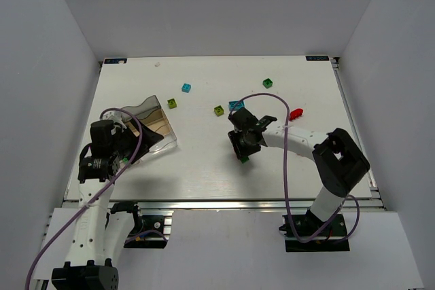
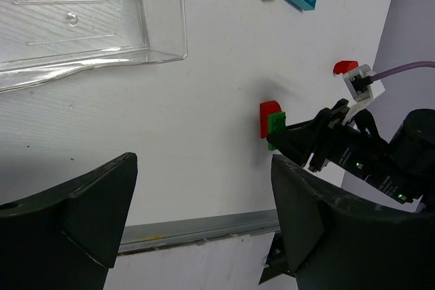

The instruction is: Sort the legos into containers by color

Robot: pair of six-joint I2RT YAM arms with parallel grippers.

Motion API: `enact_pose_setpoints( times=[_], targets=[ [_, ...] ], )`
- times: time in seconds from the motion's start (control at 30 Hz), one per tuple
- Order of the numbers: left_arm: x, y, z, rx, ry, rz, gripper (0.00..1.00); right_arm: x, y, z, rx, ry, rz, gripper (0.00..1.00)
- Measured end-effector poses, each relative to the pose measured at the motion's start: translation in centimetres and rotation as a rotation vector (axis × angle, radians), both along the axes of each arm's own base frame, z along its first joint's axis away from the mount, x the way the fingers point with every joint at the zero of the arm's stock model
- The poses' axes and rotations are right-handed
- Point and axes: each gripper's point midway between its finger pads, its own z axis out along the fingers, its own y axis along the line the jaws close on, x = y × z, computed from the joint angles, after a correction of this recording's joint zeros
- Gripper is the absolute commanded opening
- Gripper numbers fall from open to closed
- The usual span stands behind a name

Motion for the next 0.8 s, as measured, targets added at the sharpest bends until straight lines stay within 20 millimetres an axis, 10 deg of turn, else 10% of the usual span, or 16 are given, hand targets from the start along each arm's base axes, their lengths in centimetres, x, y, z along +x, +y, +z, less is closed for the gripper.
enact_pose_setpoints(
  times=[0.8],
  targets=[
    [-0.3,0.0,-0.9,0.002,0.016,-0.002,0.89,0.2,-1.7,-1.1,-0.085,-0.026,0.028,0.58]
  ],
)
